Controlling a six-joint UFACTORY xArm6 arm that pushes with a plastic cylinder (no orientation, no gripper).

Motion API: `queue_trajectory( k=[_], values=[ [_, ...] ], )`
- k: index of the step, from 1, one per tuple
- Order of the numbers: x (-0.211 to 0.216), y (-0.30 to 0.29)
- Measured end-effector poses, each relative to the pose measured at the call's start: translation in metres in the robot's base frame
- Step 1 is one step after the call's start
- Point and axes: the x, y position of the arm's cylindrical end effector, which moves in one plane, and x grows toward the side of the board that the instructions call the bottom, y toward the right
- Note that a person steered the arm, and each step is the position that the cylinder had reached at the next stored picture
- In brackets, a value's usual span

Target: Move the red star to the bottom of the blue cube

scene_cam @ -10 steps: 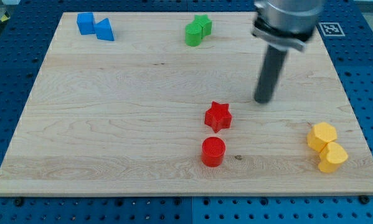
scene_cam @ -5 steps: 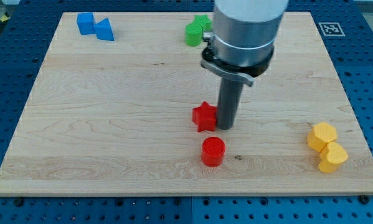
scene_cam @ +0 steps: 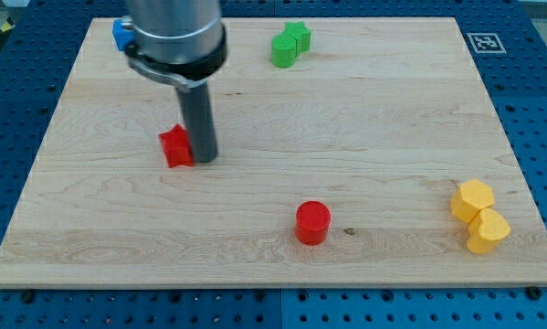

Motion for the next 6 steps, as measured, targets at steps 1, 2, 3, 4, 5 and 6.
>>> queue_trajectory(
  k=[1,2,3,4,5,6],
  values=[
    [0.009,-0.023],
    [0.012,-0.043],
    [-0.003,-0.076],
    [-0.014,-0.091],
    [0.0,-0.063],
    [0.002,0.005]
  ],
)
